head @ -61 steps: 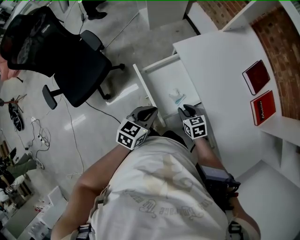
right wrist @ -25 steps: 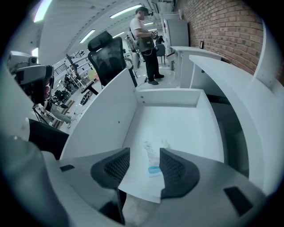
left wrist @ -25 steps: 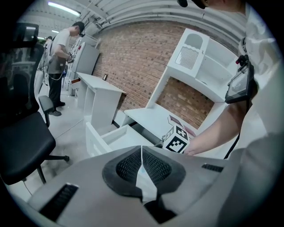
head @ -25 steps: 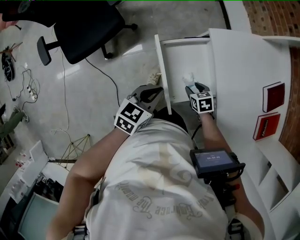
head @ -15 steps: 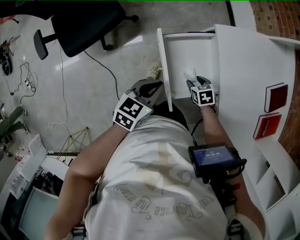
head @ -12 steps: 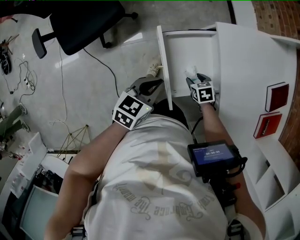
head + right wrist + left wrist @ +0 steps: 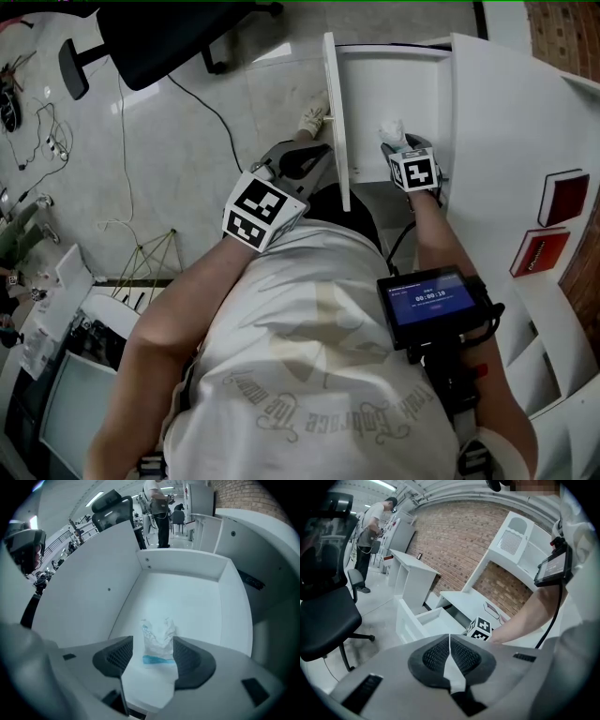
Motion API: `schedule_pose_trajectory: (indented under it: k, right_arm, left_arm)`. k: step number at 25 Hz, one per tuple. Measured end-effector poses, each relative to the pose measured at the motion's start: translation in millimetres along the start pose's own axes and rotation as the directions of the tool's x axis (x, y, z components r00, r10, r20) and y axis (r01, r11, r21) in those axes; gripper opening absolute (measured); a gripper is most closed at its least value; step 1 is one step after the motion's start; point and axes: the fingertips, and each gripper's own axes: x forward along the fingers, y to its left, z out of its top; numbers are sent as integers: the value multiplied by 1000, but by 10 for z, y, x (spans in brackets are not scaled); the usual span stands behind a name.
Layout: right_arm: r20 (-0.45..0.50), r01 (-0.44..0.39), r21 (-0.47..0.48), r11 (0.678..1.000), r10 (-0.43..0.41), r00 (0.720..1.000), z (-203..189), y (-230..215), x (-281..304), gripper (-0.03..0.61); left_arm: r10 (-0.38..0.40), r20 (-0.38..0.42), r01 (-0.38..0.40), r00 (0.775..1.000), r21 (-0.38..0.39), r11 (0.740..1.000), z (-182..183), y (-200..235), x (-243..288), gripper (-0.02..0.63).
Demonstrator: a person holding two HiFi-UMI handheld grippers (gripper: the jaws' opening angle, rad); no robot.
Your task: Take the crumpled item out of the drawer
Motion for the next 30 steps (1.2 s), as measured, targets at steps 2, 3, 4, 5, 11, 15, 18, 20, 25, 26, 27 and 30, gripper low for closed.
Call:
schedule_pose_trajectory:
  k: [2,3,4,5,11,15,18,20,25,26,27,30]
  right_arm:
    - [-9,-2,-6,1000,2,1000,2,8,2,261]
    - [-16,-4,-11,1000,4,1000,-9,12,6,261]
    - [-25,-7,-15,1000,7,1000,-30,14,13,261]
    - [-35,-9,-18,1000,8,999,-58,9,24,261]
    - [-81,-17,-35,999,14,997,-134,-85,169,261]
    - [-97,-33,-52,998,28,995,-97,-119,351,261]
    - [-118,-26,-40,999,21,993,-118,-141,400,261]
    - [-132,-19,-26,999,16,991,-140,-151,425,261]
    - [-151,-16,-6,1000,15,988,-145,-137,441,259]
    - [-152,-13,-6,1000,12,988,-147,-141,443,258]
    - [-153,-10,-5,1000,9,988,-146,-147,444,253]
    - [-156,-6,-5,1000,5,988,-134,-156,442,240]
  left_arm:
    - [3,0,-3,1000,-5,1000,6,5,-30,28]
    - [5,0,-5,1000,-7,1000,11,3,-43,28]
    - [6,0,-6,1000,-10,1000,16,-3,-50,28]
    - [8,1,-8,1000,-14,1000,19,-11,-52,27]
    - [11,0,-11,1000,-42,999,24,16,48,28]
    - [11,-11,-11,1000,-49,999,-28,92,166,27]
    - [16,-16,-16,1000,-55,998,-41,114,171,28]
    - [20,-17,-21,1000,-56,998,-34,138,163,28]
    - [21,-22,-22,1000,-53,998,-8,166,144,28]
    - [20,-23,-22,1000,-50,999,-1,165,144,28]
    - [19,-25,-21,1000,-47,999,7,164,146,27]
    - [16,-27,-17,1000,-41,999,35,166,152,28]
